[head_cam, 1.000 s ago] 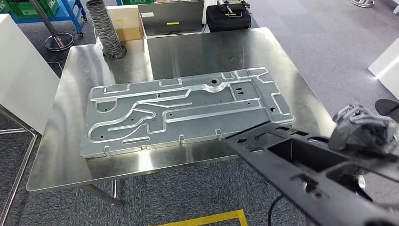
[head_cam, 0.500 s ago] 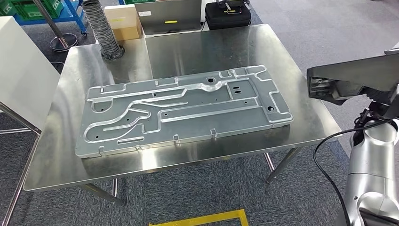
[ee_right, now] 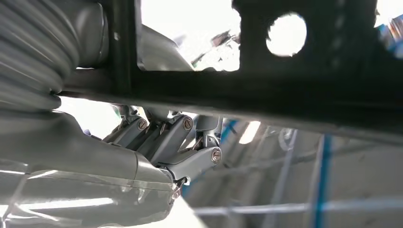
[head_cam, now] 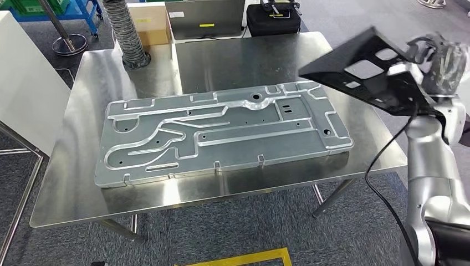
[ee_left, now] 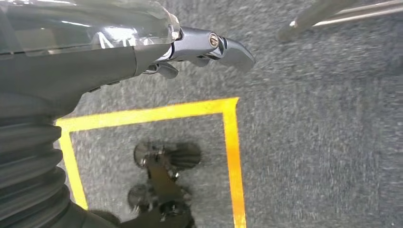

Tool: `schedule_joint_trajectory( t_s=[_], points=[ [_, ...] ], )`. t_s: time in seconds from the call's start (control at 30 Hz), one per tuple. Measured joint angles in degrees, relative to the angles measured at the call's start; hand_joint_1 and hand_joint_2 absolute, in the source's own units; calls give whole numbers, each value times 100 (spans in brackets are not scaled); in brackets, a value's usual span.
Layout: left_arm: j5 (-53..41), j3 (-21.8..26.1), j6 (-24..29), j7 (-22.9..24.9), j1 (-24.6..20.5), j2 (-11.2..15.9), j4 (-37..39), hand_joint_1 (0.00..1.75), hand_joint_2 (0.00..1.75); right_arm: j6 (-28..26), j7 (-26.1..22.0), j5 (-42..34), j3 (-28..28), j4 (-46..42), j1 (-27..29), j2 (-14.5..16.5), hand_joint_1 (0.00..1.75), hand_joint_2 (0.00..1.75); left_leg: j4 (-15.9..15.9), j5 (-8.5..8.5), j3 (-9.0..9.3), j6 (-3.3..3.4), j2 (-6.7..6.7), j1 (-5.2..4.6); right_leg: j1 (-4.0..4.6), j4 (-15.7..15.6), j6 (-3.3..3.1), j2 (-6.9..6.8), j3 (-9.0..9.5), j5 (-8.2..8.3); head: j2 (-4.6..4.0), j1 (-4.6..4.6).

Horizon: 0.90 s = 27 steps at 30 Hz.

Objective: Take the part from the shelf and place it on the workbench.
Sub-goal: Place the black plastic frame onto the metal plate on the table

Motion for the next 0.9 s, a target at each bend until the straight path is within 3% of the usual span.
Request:
schedule_joint_trajectory(
  t_s=[0.07, 0.1, 0.13, 0.2, 0.27, 0.33, 0.4, 0.43, 0.5, 0.57, 0.7, 0.83, 0.9],
  points=[
    [6, -32, 7, 14, -43, -3, 0, 0, 175, -123, 344, 768, 482, 368, -323, 77, 171, 175, 5, -2, 2, 7, 2, -4, -4, 720, 15, 0, -387, -216, 0, 0],
    [17, -47, 15, 19, -52, -6, 0, 0, 175, -152, 508, 1125, 718, 573, -473, 152, 171, 175, 11, -6, 6, 6, 0, -4, -7, 842, 16, -1, -482, -177, 0, 0],
    [37, -59, 23, 21, -54, -11, 1, 0, 175, -169, 672, 1472, 952, 802, -626, 254, 171, 175, 20, -12, 13, -2, -1, -3, -10, 724, 11, -1, -465, -24, 0, 0],
    [80, -67, 33, 7, -54, -23, 1, 0, 175, -196, 957, 2067, 1391, 1272, -934, 498, 171, 175, 49, -36, 21, -33, -3, -2, -13, -24, -15, 1, -171, 428, 0, 0],
    [113, -67, 34, -19, -57, -28, 1, 0, 175, -248, 1170, 2430, 1769, 1703, -1162, 723, 171, 175, 88, -48, -5, -83, -16, -13, 15, -629, -55, 8, 76, 651, 0, 0],
    [127, -67, 34, -36, -29, -30, 2, 0, 175, -309, 1268, 2572, 2014, 2028, -1267, 893, 171, 175, 92, -36, -34, -137, -36, -17, 51, -748, -105, 12, 109, 640, 0, 0],
    [136, -67, 36, -44, 13, -30, 2, 0, 175, -334, 1289, 2660, 2166, 2270, -1334, 1034, 171, 175, 108, -66, -54, -197, -40, -10, 32, -777, -182, 3, 117, 656, 0, 0],
    [145, -67, 39, -50, 24, -29, 2, 0, 175, -324, 1292, 2721, 2239, 2384, -1381, 1106, 171, 175, 211, -142, -97, -225, -35, -9, 18, -796, -223, -2, 126, 667, 0, 0],
    [181, -67, 54, -68, 41, -23, 2, 0, 175, -279, 1332, 2888, 2397, 2600, -1464, 1239, 171, 175, 793, -453, -351, -266, -21, 3, 7, -818, -278, -8, 142, 676, 0, 0],
    [210, -67, 68, -82, 59, -16, 2, 0, 175, -255, 1383, 3000, 2500, 2734, -1495, 1314, 171, 175, 1355, -708, -605, -285, -18, 14, 13, -817, -293, -7, 145, 671, 0, 0],
    [223, -66, 73, -91, 88, -14, 2, 0, 175, -257, 1427, 3066, 2572, 2847, -1491, 1375, 171, 175, 1601, -761, -738, -291, -17, 18, 16, -813, -297, 3, 148, 667, 0, 0],
    [246, -62, 102, -118, 167, 2, 2, 0, 175, -263, 1540, 3194, 2836, 3256, -1522, 1622, 171, 175, 172, 0, -117, -226, -14, 17, 47, -757, -186, 20, 216, 560, 0, -1],
    [247, -61, 104, -118, 182, 4, 2, 0, 175, -263, 1539, 3196, 2853, 3323, -1546, 1637, 171, 175, 140, -15, -101, -167, -20, 4, 51, -774, -121, 19, 220, 562, 0, -1]
  ],
)
